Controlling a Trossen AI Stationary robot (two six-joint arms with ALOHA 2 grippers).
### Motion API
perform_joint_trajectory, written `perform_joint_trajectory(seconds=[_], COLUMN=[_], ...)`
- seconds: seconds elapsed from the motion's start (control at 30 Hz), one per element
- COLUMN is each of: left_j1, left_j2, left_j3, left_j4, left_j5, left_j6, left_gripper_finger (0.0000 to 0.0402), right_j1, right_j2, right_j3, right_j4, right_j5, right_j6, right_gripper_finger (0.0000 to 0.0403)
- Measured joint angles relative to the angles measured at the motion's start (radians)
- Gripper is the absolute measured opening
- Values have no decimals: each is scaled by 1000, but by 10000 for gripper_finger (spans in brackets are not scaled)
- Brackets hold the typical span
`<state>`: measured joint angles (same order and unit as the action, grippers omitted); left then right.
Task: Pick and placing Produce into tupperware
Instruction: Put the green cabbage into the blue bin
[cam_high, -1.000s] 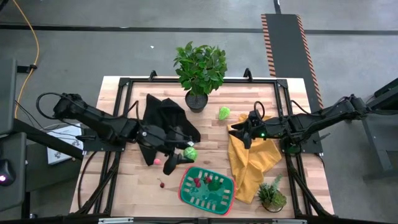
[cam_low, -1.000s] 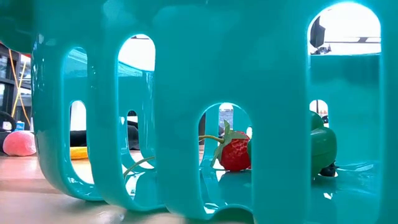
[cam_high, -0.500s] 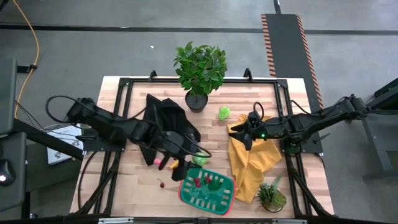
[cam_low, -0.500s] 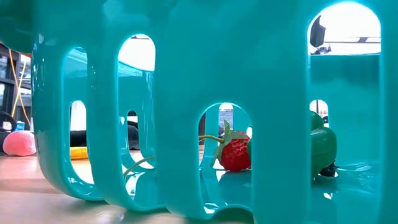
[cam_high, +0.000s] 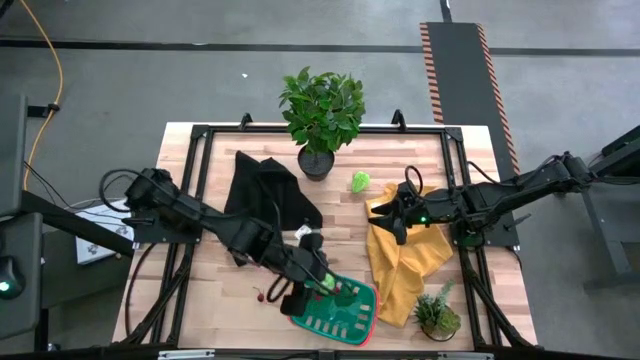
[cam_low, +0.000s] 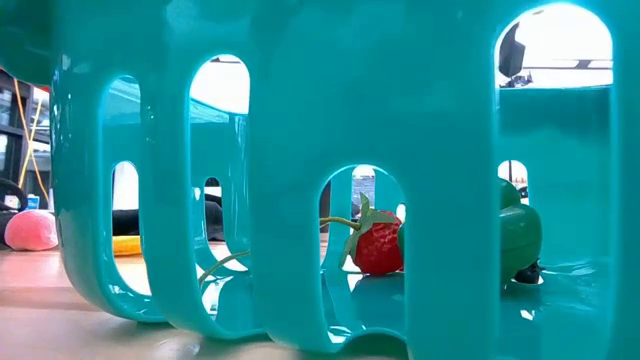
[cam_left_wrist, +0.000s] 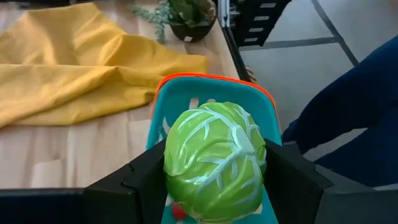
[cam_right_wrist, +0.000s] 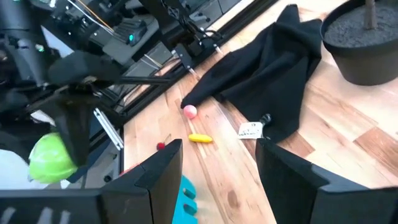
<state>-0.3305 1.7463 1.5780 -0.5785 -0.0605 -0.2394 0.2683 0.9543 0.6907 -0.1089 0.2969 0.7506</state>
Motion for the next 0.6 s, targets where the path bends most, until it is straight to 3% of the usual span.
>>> perform_joint_trajectory(seconds=[0.6], left_j1=[-10], left_j2=[137], left_j3=[-1], left_j4=[13], left_j5=[80], left_j6=[-1], left_gripper_finger=[214], right_j1=[0], right_j2=[0], right_j3=[0], right_j4=[-6], right_j5=[-19], right_j6=[-11], right_gripper_finger=[193])
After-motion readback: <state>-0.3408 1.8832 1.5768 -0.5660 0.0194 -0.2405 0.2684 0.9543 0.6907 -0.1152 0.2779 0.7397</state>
